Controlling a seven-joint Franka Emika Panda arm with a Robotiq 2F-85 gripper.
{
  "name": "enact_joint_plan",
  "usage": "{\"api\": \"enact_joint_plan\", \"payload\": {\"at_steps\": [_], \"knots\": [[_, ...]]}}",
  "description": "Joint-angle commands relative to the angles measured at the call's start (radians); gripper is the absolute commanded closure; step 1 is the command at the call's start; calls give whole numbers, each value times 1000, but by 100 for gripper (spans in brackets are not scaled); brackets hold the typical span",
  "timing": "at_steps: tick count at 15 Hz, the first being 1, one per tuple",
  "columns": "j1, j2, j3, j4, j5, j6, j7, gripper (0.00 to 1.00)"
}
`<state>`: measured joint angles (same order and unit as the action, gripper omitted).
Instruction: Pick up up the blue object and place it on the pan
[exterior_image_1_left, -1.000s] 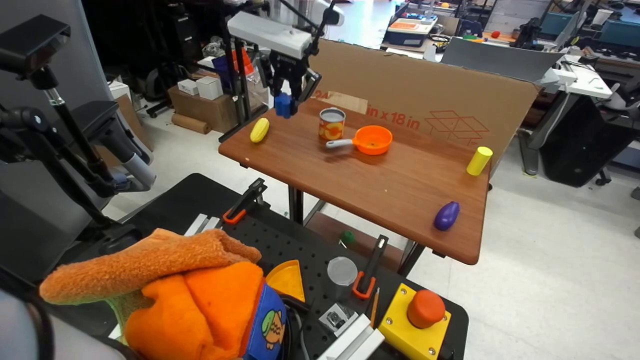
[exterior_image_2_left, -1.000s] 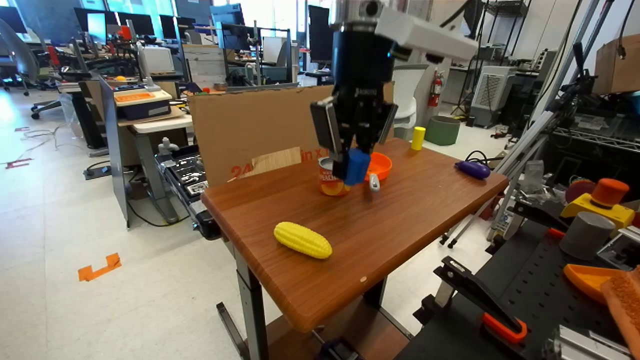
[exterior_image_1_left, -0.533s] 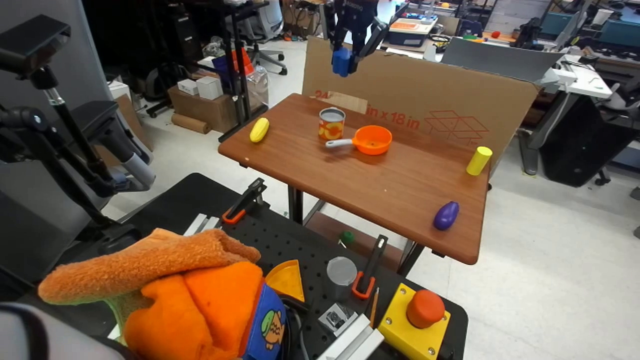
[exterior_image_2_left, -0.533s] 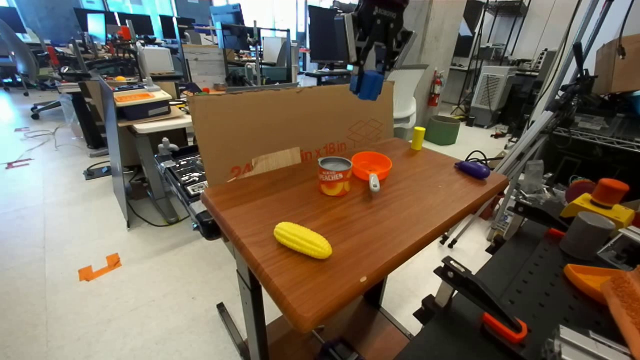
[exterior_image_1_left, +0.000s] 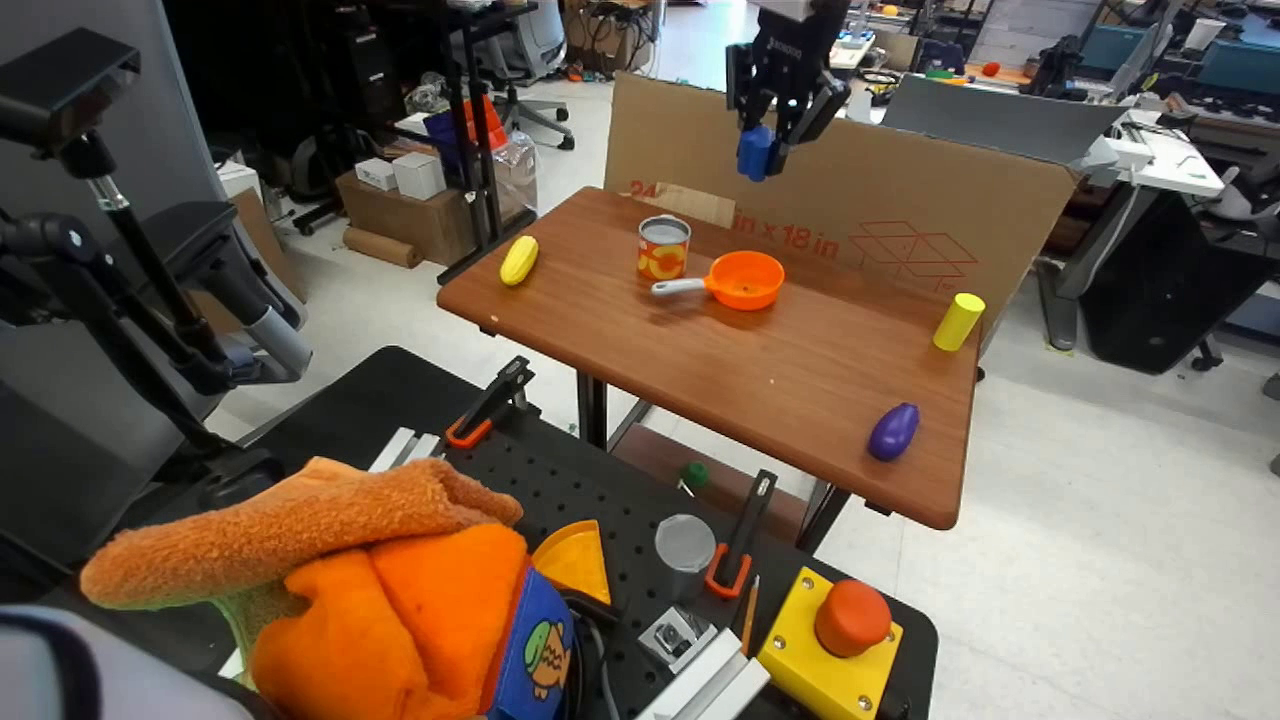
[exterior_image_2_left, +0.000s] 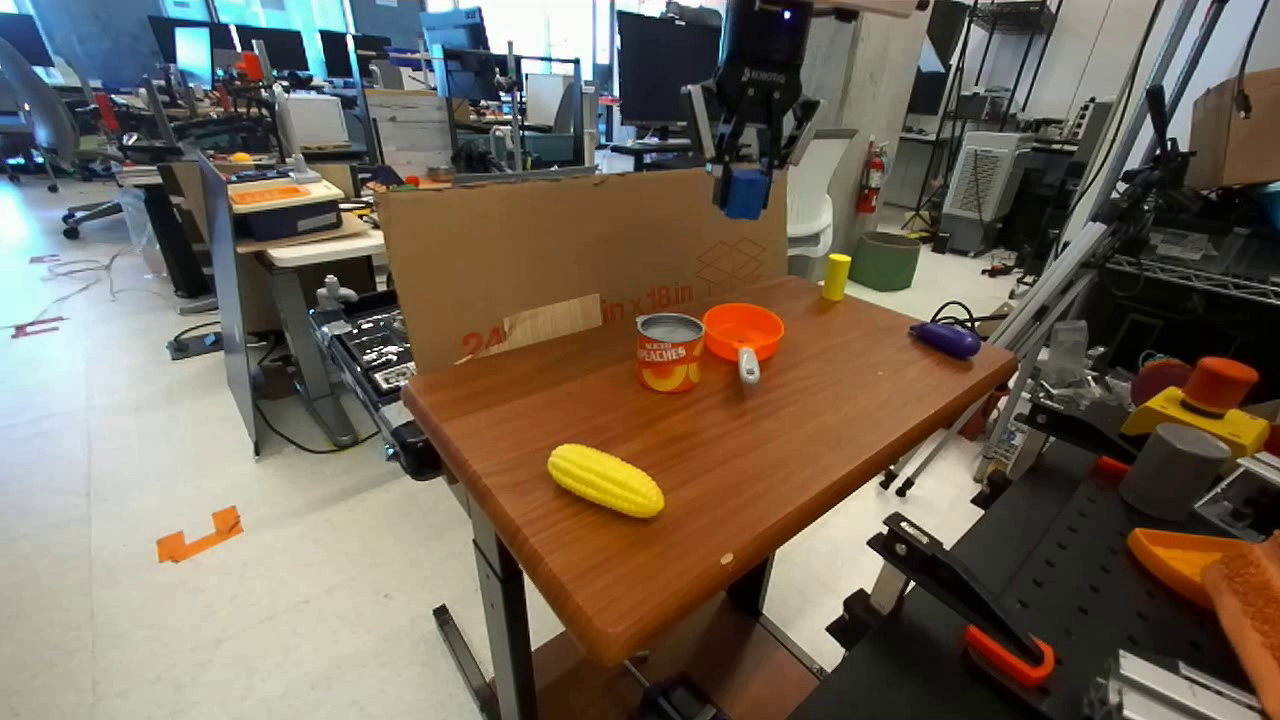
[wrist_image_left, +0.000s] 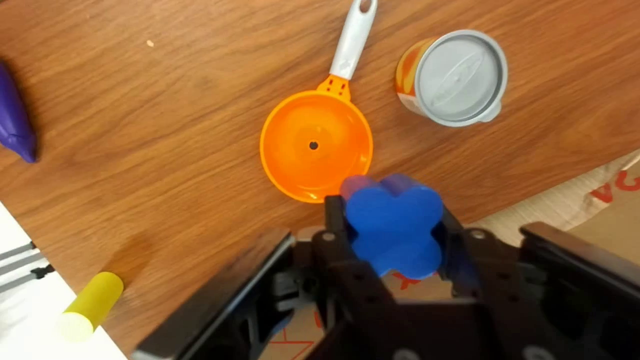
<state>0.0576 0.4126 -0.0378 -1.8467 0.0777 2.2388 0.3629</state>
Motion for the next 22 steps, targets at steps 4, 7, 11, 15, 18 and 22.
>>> {"api": "enact_joint_plan", "payload": {"at_steps": [4, 7, 11, 15, 18, 22], "knots": [[22, 183, -50, 173, -61, -85, 129, 84], [33, 244, -59, 213, -80, -111, 160, 84], [51, 312, -66, 256, -92, -130, 187, 84], [66, 362, -78, 307, -94, -152, 213, 84], [71, 379, -81, 334, -87, -190, 237, 32], [72, 341, -62, 307, -77, -268, 231, 5]]}}
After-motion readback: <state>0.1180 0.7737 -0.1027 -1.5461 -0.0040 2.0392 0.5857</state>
